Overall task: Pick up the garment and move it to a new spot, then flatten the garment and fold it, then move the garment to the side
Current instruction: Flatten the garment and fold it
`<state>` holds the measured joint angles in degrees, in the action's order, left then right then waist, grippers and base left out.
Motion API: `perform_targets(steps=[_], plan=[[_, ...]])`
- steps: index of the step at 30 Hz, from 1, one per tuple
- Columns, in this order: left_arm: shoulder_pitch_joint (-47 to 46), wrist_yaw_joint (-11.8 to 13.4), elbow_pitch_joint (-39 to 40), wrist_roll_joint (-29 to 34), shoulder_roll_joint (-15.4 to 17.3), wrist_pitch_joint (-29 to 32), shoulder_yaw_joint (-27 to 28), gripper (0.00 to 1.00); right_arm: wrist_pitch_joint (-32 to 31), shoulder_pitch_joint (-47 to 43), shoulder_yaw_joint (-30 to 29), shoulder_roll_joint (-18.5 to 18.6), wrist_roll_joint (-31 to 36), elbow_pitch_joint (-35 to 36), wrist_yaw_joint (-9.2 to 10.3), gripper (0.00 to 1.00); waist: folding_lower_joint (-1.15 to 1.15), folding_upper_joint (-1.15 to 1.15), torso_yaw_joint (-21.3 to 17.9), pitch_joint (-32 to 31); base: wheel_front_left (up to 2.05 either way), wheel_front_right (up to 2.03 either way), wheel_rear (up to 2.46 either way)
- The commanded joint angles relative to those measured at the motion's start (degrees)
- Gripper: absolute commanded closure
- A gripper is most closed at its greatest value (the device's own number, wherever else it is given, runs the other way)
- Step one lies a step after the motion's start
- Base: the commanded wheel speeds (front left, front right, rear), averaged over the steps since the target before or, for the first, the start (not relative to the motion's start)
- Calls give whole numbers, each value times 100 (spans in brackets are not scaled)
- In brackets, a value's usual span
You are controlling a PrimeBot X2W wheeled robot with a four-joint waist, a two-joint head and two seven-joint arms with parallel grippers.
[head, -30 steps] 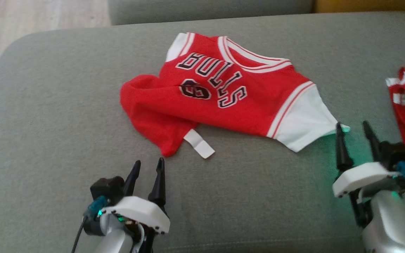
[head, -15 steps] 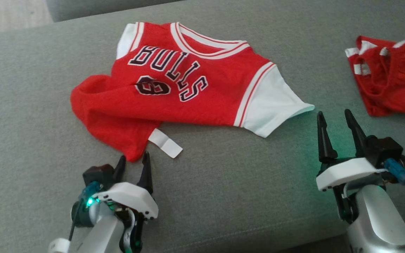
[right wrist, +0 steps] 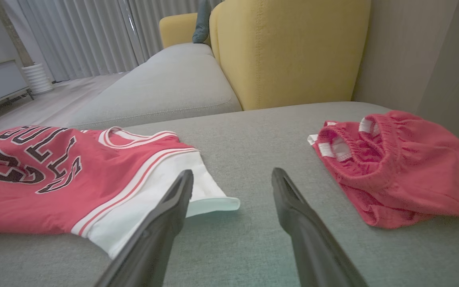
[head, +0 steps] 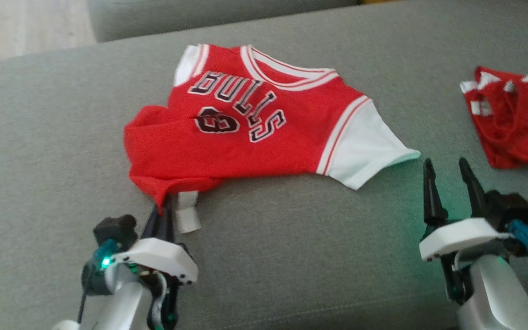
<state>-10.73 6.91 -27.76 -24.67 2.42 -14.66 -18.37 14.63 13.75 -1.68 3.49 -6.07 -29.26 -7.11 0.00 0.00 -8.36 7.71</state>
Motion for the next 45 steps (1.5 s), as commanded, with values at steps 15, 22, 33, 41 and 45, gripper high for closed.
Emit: perform_targets(steps=[15,22,33,41,45], plan=[[172,219,538,911,52,-34,1438,0,37,-112,230,-59,-265,264,-37,0,0,0,521,-386,0,0,0],[351,227,618,786,47,-34,1279,0,37,-85,321,-60,-321,239,-37,0,0,0,558,-194,0,0,0],[166,218,357,579,46,-34,776,0,37,198,19,-61,-39,-447,-37,0,0,0,679,174,0,0,0],[96,215,307,528,46,-34,467,0,37,546,-203,-61,-120,-879,-37,0,0,0,832,350,0,0,0],[98,213,314,537,46,-34,438,0,37,608,-233,-61,-64,-1122,-37,0,0,0,885,375,0,0,0]])
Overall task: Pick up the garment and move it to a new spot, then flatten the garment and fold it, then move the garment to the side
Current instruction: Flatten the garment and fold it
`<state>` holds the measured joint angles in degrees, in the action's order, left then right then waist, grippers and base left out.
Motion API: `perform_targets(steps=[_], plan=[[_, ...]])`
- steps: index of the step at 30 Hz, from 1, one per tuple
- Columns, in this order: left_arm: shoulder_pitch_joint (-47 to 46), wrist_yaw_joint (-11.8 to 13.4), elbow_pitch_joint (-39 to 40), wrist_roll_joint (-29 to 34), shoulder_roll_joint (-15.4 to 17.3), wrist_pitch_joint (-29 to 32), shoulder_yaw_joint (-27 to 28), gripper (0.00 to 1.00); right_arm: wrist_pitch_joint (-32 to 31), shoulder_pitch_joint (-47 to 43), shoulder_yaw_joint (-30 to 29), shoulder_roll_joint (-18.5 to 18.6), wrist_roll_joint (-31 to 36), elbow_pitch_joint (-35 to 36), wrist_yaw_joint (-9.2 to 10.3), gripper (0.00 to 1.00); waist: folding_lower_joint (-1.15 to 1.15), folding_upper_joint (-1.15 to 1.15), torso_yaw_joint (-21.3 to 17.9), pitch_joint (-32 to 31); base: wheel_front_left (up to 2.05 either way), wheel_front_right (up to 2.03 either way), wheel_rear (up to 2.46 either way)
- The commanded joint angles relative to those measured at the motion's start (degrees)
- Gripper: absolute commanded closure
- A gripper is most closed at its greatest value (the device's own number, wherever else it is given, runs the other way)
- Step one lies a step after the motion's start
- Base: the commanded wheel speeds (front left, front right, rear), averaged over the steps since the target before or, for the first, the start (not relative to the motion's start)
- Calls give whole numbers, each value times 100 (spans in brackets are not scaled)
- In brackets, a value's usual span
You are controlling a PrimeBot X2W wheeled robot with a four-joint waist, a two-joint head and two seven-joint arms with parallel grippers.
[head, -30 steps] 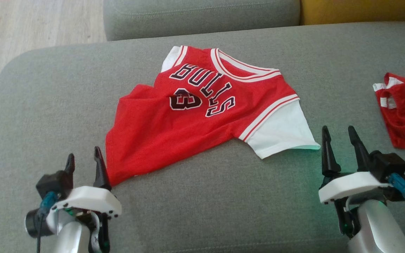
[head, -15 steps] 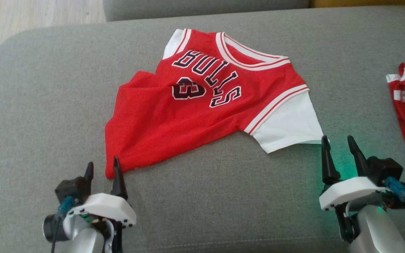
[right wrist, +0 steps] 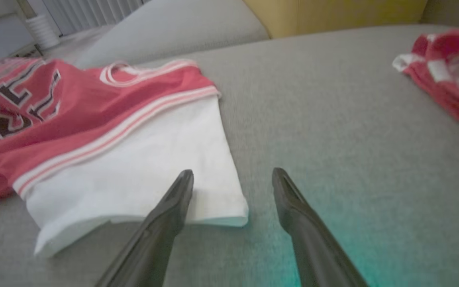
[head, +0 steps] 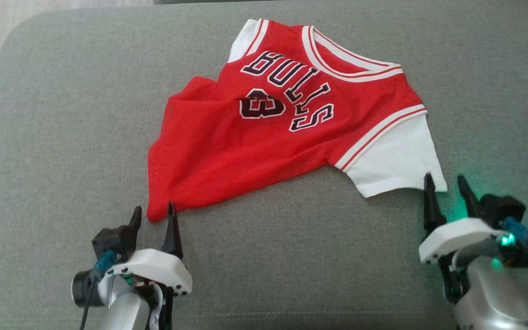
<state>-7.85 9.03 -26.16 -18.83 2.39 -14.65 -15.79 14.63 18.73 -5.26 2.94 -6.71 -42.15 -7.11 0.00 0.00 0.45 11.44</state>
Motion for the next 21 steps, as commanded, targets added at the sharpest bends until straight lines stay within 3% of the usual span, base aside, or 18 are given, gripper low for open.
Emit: perform_targets(steps=[1,5,6,7,8,9,12,21], plan=[[-191,1,155,-43,49,-35,177,0,37,130,113,-6,54,30,-37,0,0,0,22,14,0,0,0],[-203,11,159,-49,49,-35,195,0,37,239,91,-6,397,-681,-37,0,0,0,70,43,0,0,0],[-205,13,161,-54,49,-35,197,0,37,260,93,-6,427,-787,-37,12,0,0,72,48,0,0,0],[-208,15,160,-58,49,-35,198,0,37,278,107,-6,439,-878,-37,32,0,0,74,52,0,0,0],[-210,17,159,-67,49,-35,202,0,37,295,134,-6,438,-968,-37,89,0,0,73,53,0,0,0],[-210,19,158,-74,49,-35,207,0,37,319,149,-6,423,-1028,-37,100,0,0,67,55,0,0,0],[-198,29,154,-95,49,-35,234,0,37,393,226,-6,292,-1104,-37,100,0,0,26,49,0,0,0],[-121,-131,26,-223,49,-35,193,0,37,271,-42,126,153,-383,-37,100,0,0,-138,-34,0,0,0]])
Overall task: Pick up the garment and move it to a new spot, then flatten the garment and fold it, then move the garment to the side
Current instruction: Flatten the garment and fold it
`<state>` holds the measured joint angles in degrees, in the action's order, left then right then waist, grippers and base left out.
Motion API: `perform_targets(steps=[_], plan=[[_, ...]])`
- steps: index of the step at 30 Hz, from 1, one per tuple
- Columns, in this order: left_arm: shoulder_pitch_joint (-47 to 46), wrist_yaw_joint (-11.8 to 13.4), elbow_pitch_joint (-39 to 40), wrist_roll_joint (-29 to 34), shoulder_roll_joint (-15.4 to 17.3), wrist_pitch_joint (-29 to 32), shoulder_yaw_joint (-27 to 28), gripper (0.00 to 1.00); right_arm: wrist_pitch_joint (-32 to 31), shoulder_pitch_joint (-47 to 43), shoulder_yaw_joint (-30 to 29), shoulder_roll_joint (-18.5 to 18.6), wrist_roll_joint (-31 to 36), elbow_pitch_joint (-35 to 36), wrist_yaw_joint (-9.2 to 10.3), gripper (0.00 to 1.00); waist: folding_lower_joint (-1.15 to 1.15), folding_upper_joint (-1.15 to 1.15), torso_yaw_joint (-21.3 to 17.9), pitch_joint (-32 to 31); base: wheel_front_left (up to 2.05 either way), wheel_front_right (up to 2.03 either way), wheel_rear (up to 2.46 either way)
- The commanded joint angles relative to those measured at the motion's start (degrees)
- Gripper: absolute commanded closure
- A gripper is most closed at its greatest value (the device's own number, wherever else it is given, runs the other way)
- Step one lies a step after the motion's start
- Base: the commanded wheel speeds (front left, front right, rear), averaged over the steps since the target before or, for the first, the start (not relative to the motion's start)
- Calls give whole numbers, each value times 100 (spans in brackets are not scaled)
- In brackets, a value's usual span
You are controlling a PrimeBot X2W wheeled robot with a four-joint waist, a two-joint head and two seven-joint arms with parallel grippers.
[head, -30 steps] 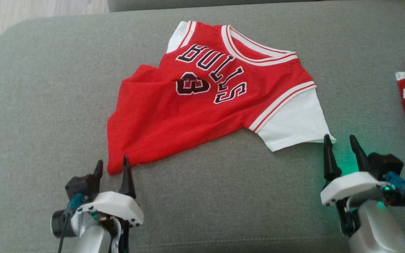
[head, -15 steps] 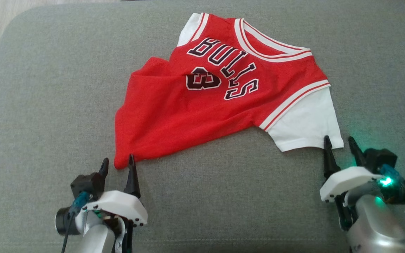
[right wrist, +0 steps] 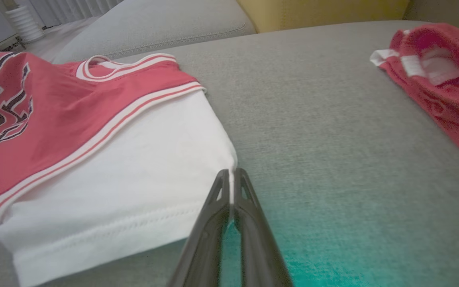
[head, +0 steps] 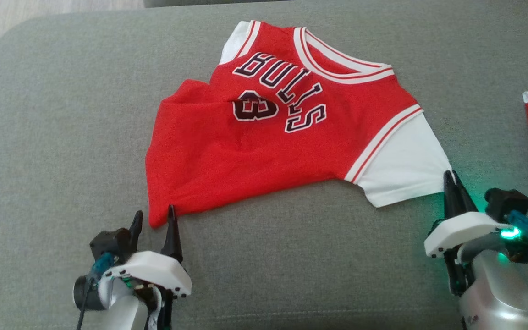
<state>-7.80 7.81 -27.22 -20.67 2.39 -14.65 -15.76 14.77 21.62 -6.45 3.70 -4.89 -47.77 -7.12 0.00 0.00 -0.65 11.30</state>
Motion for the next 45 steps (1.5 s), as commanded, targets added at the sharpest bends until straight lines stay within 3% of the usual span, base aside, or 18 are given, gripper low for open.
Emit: perform_targets(steps=[1,16,17,19,20,28,32,36,45], plan=[[-115,-19,109,-76,49,-35,188,0,23,-34,35,53,-39,242,-36,100,0,0,-44,-28,0,0,0],[-267,-318,-472,-374,49,-35,14,0,23,-108,-15,-13,-116,685,-36,100,0,0,-231,4,0,0,0],[-279,-326,-479,-375,49,-35,-1,17,23,-108,-9,-16,-121,694,-36,100,0,0,-232,2,0,0,0],[-296,-324,-491,-371,49,-35,-33,83,23,-113,0,-23,-144,714,-36,100,0,0,-225,-6,0,0,0],[-301,-326,-508,-376,49,-35,-50,100,23,-116,3,-26,-149,720,-36,100,0,0,-220,-10,0,0,0],[-402,-406,-555,-451,49,-35,-76,100,23,-95,12,-36,-196,808,-36,100,0,0,-142,-83,0,0,0],[-469,-454,-96,-411,49,-35,102,100,23,-45,277,-47,-428,1036,-36,100,0,0,-94,-268,0,0,0],[-744,-511,463,-43,62,-35,401,100,23,240,625,180,-769,1566,-36,100,0,0,-91,-543,0,0,0],[-2335,-703,975,463,826,-35,1067,100,23,1441,1231,912,-1904,2866,-36,100,0,0,-189,-1077,0,0,0]])
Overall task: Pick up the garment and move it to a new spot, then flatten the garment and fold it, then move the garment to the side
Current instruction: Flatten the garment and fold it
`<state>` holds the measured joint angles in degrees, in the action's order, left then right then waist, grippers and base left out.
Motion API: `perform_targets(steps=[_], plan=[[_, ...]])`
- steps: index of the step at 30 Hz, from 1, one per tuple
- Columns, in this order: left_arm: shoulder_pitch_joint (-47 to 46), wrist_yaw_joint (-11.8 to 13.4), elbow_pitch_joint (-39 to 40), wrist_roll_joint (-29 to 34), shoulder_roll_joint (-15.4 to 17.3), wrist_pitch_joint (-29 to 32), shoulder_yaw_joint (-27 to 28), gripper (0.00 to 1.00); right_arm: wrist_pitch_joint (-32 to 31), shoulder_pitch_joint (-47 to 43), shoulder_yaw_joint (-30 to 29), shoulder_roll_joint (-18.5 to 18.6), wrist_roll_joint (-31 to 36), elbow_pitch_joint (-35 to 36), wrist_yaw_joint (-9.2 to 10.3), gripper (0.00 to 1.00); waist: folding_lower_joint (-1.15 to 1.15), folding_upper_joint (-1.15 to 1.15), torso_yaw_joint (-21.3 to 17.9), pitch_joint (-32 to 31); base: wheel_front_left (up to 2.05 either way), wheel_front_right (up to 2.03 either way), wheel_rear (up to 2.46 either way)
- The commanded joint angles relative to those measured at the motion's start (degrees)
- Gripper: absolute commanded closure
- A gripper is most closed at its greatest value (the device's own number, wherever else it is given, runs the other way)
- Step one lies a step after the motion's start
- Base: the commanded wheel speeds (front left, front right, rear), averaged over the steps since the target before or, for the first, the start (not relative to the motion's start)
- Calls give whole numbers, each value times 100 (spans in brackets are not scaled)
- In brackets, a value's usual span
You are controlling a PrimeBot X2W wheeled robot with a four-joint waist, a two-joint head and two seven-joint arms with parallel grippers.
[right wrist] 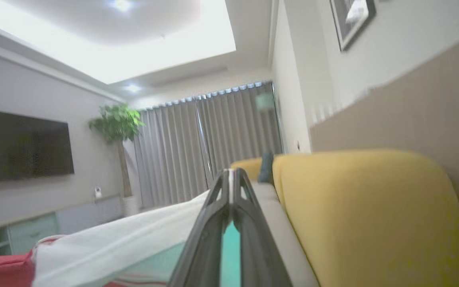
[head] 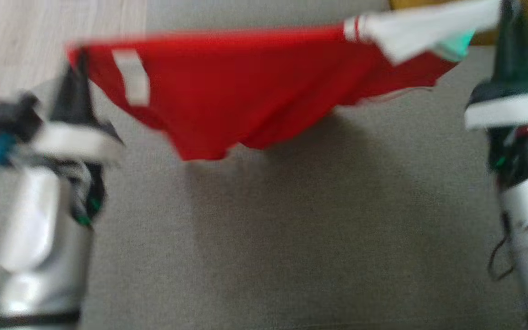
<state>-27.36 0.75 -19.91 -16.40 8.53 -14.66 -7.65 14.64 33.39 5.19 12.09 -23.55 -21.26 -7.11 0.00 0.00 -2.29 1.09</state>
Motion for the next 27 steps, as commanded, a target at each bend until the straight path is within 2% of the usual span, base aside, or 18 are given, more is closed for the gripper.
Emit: perform_targets(steps=[1,6,12,15,18,22,27], plan=[[-638,10,276,72,316,-24,299,100,36,458,142,194,-144,343,-37,100,0,0,-37,-77,0,0,0],[-1839,-15,407,265,778,279,364,100,-61,1408,348,667,-503,752,-37,100,0,0,-60,-107,0,0,0],[-2863,12,430,442,1000,908,247,100,-578,2346,444,954,-470,711,-37,100,0,0,5,392,0,0,0],[-3241,-31,161,513,1060,1176,137,100,-784,2754,579,929,-325,399,-37,100,0,0,-11,818,0,0,0],[-3512,-38,-151,529,990,1320,32,100,-823,3262,630,828,-193,0,-37,100,0,0,-49,1326,0,0,0],[-3880,90,-472,644,964,1139,2,100,-584,3833,455,726,47,-474,-37,100,0,0,-80,1718,0,0,0],[-4598,397,-808,679,821,305,155,100,-65,4794,-173,587,640,-1131,-37,100,0,0,-111,2119,0,0,0]])
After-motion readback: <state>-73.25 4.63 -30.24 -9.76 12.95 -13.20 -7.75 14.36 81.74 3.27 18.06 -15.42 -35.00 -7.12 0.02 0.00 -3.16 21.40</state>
